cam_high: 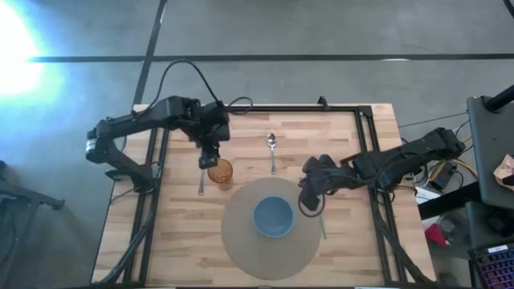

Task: Pick & Place Utensil
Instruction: Put the green straw into the brown cup

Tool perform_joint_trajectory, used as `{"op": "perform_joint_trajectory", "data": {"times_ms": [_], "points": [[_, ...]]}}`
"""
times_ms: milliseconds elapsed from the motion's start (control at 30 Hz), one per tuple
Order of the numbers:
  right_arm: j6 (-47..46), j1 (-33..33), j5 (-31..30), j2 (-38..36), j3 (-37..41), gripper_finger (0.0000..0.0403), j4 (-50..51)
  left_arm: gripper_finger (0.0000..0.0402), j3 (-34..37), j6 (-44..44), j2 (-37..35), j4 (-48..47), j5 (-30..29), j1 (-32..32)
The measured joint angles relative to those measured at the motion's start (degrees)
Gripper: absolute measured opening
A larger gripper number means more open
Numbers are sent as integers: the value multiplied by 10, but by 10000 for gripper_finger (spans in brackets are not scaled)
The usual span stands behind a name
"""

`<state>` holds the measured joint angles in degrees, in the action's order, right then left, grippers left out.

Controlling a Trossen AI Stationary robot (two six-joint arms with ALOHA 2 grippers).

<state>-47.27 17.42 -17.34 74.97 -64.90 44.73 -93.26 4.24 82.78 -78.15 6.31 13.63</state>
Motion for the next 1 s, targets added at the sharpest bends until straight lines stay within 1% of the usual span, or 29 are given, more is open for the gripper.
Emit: {"op": "perform_joint_trajectory", "data": {"times_ms": [133, 300, 467, 600, 733, 1000], "points": [[-31, 19, 25, -4, 0, 57, 0, 184, -9, -8, -21, -4, 0, -4], [-64, 41, 77, 1, 0, 57, -1, 184, 2, -36, -60, 2, 1, -15], [-144, 50, 112, 10, 0, 57, -1, 184, 30, -58, -100, 45, 1, -47], [-188, 51, 118, 17, 0, 57, 1, 183, 63, -69, -131, 99, 1, -76], [-210, 51, 119, 19, 4, 57, 4, 183, 106, -77, -157, 147, 1, -102], [-278, 51, 119, 20, 35, 57, 56, 183, 212, -87, -194, 226, 0, -154]]}}
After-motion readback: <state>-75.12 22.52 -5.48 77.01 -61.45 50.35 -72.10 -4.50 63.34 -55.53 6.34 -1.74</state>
